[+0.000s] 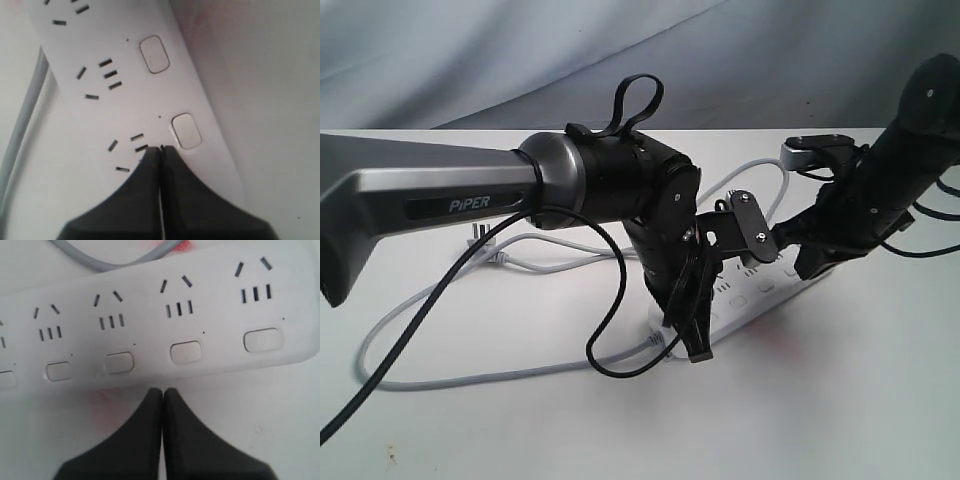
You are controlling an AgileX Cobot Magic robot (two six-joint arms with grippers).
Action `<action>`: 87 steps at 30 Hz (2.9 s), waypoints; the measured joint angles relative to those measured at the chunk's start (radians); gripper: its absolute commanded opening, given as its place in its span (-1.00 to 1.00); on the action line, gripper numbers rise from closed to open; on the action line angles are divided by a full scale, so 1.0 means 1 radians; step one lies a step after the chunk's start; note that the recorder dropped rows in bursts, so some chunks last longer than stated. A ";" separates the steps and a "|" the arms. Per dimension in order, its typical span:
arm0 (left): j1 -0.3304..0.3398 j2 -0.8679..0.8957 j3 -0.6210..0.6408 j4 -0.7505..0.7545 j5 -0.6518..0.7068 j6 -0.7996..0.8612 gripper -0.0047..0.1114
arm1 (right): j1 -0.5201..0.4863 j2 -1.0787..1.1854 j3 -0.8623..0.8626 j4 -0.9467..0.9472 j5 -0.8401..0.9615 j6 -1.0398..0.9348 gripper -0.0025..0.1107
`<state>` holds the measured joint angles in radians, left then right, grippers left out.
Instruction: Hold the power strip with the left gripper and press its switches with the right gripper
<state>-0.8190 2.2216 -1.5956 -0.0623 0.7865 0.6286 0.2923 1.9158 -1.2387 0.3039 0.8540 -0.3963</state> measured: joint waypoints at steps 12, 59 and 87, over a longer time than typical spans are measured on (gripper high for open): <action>0.000 0.000 0.000 0.000 0.000 -0.002 -0.92 | 0.091 0.000 -0.001 -0.165 -0.098 0.096 -0.96; 0.000 0.002 0.000 0.000 -0.013 -0.098 -0.92 | 0.033 0.198 -0.210 -0.313 0.057 0.243 -0.96; 0.000 0.002 0.000 0.000 -0.022 -0.098 -0.92 | 0.031 0.229 -0.231 -0.311 0.038 0.244 -0.96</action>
<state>-0.8190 2.2231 -1.5956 -0.0623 0.7649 0.5310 0.3238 2.1444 -1.4692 -0.0075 0.8921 -0.1519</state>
